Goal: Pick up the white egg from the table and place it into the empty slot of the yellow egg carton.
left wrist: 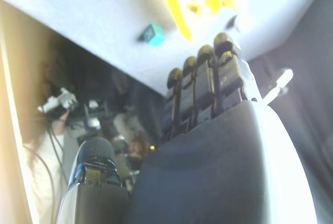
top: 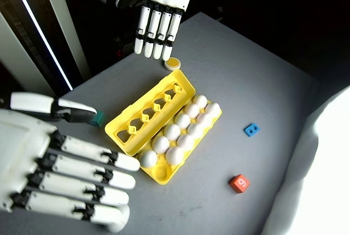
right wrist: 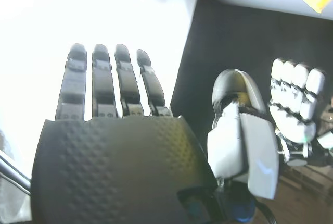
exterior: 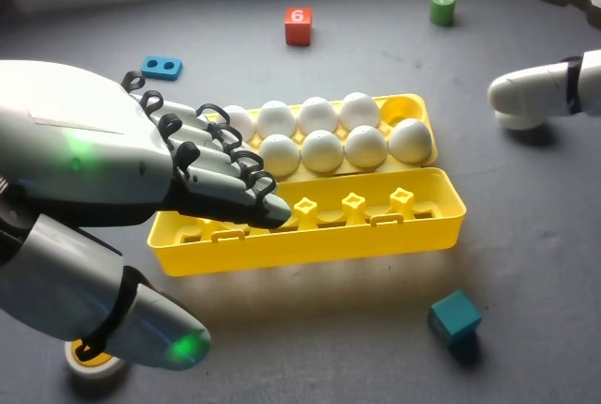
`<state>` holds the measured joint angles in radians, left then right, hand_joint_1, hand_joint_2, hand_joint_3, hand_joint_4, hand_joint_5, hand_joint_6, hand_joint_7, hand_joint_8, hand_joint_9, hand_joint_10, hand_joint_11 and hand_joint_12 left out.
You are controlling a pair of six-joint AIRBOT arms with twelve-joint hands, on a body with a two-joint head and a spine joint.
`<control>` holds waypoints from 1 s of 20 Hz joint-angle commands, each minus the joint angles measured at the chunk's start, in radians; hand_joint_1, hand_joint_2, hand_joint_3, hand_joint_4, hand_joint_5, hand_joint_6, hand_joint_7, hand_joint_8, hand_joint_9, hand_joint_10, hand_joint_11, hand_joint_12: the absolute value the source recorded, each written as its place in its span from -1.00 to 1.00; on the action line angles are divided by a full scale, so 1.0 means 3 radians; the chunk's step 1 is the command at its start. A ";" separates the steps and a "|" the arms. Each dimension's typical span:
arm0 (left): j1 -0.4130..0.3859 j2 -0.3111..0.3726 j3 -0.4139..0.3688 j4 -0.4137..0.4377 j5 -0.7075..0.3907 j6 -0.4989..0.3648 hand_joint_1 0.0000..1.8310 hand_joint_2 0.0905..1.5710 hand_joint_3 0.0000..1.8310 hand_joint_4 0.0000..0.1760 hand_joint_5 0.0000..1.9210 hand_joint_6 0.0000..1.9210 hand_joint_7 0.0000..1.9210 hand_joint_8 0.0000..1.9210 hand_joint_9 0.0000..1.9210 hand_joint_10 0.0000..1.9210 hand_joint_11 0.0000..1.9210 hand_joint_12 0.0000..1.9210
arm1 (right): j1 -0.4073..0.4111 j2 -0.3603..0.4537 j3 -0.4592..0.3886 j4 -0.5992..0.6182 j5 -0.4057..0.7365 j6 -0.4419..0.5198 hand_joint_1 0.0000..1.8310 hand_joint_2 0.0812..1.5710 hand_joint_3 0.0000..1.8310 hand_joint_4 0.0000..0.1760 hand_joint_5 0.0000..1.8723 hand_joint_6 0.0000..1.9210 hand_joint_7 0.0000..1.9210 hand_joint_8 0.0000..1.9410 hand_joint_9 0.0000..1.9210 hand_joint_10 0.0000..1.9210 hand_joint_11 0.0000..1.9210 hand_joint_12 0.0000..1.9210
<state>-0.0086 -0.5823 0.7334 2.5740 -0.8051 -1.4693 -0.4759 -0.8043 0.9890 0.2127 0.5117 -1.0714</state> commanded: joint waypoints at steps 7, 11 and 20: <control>-0.0053 -0.0009 -0.0004 -0.0122 0.0205 -0.0012 -1.00 0.46 -1.00 -1.00 -0.79 -1.00 -0.82 -0.99 -0.87 -0.99 -1.00 -0.75 | 0.0050 -0.0379 0.0618 -0.0148 0.0195 0.0000 -0.67 -0.13 -1.00 0.44 -0.22 -0.95 -1.00 -1.00 -1.00 -1.00 -1.00 -1.00; -0.0050 -0.0009 -0.0004 -0.0121 0.0205 -0.0012 -1.00 0.47 -1.00 -1.00 -0.80 -1.00 -0.81 -1.00 -0.86 -1.00 -1.00 -0.74 | 0.0033 -0.0563 0.0898 -0.0149 0.0216 0.0000 -0.54 -0.14 -1.00 0.20 -0.15 -0.97 -1.00 -1.00 -1.00 -1.00 -1.00 -1.00; -0.0049 -0.0009 -0.0007 -0.0122 0.0205 -0.0012 -1.00 0.47 -1.00 -1.00 -0.79 -1.00 -0.80 -1.00 -0.84 -1.00 -1.00 -0.67 | -0.0123 -0.0863 0.1394 -0.0612 0.0389 0.0240 -0.43 -0.09 -0.99 0.11 -0.17 -0.99 -1.00 -1.00 -1.00 -1.00 -1.00 -1.00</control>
<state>-0.0116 -0.5823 0.7330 2.5767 -0.8051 -1.4696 -0.5167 -1.0729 1.4044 0.0135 0.4953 -1.0050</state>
